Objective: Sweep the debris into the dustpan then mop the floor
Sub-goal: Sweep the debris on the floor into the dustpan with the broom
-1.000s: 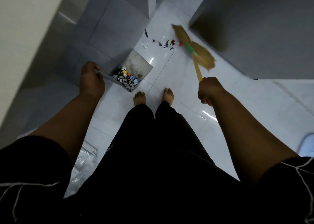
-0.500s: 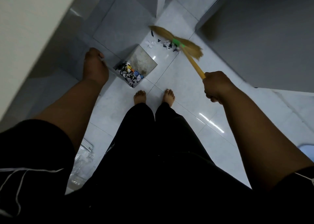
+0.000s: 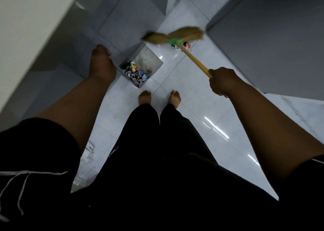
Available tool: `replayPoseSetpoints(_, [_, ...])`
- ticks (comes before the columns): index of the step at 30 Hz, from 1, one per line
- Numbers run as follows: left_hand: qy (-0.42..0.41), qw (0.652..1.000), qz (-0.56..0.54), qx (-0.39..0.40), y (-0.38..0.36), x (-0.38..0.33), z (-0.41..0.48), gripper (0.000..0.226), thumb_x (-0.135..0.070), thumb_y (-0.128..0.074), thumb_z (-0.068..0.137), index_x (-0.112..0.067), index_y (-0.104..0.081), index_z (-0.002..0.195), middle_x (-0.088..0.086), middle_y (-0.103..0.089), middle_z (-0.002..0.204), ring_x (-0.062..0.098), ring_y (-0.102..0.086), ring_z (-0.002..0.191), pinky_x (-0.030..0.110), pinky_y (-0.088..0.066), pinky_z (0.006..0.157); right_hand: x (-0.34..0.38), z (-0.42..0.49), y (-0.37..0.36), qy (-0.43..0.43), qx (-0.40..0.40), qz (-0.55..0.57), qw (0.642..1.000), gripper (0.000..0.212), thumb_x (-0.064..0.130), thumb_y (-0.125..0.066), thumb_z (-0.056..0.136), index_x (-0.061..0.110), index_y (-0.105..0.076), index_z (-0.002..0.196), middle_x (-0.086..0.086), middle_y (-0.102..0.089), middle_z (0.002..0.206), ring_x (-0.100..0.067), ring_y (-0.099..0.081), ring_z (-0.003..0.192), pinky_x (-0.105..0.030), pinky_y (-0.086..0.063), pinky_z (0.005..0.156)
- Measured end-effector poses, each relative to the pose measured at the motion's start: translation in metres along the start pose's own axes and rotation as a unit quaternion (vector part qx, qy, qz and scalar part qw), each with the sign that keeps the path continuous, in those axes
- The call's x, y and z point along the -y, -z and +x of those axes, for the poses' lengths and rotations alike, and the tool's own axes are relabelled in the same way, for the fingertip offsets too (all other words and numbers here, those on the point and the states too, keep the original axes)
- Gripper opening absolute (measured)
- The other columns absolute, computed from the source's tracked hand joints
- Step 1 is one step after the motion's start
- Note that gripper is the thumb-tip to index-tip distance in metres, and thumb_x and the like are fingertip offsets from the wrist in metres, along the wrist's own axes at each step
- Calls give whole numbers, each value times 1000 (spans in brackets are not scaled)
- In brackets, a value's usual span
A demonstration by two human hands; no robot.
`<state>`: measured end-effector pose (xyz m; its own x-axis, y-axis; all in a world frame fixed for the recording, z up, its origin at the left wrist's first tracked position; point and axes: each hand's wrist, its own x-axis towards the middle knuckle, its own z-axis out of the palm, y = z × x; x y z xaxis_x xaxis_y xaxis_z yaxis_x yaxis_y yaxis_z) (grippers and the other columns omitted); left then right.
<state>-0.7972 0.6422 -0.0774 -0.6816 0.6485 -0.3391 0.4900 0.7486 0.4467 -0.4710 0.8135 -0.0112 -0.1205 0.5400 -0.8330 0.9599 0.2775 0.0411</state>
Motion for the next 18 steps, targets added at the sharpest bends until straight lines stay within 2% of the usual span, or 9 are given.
replayPoseSetpoints(3, [-1,1000,7,11,1,0,0,28,12,-45,87,-13,-46,100,22,-54,113,31,-55,104,20,-35,78,-38,-26,-10,16,-21,17,1000,47,28,-42,102,25,-40,149,-8,-60,124,-13,-46,68,-25,-36,57])
replayPoseSetpoints(5, [-3,1000,7,16,5,1,-2,29,12,-44,87,-14,-44,99,20,-53,110,31,-55,104,19,-34,76,-62,-48,-17,15,-47,59,997,45,29,-44,102,26,-44,147,-8,-63,124,-15,-50,74,-25,-39,62])
replayPoseSetpoints(7, [4,1000,13,15,9,3,-2,26,10,-44,87,-8,-51,104,23,-55,114,33,-55,106,22,-36,80,-76,-62,-22,19,-68,78,994,44,29,-45,102,25,-46,146,-10,-65,120,-23,-56,79,-28,-44,68])
replayPoseSetpoints(9, [16,999,35,11,14,6,-3,25,6,-45,86,-7,-54,106,23,-57,116,36,-55,108,29,-41,87,-80,-66,-25,-2,-66,122,990,43,30,-44,102,27,-45,146,-9,-67,109,-24,-57,71,-31,-48,61])
replayPoseSetpoints(11, [15,999,48,14,18,9,-4,24,2,-46,86,-15,-50,102,23,-58,116,38,-55,108,34,-44,88,-79,-60,-27,-50,-47,203,977,43,30,-43,102,31,-45,145,-5,-63,89,-24,-55,61,-29,-45,49])
replayPoseSetpoints(14, [7,999,46,17,18,13,-7,24,1,-46,86,-19,-44,99,22,-57,113,38,-55,108,36,-44,89,-71,-41,-31,-117,-15,343,932,43,27,-44,99,28,-48,142,-5,-54,74,-21,-48,53,-25,-38,44])
replayPoseSetpoints(16, [4,999,47,11,15,15,-9,22,2,-46,87,-18,-44,98,19,-56,108,37,-55,108,35,-43,88,-59,-30,-31,-126,6,408,904,39,22,-47,97,19,-54,135,-7,-48,68,-19,-42,50,-23,-33,42])
replayPoseSetpoints(18, [-7,999,30,7,12,16,-10,24,5,-44,86,-16,-43,96,19,-55,107,35,-55,106,31,-42,87,-44,-24,-31,-123,25,452,883,27,15,-48,93,12,-61,117,-6,-40,63,-16,-35,44,-21,-26,40])
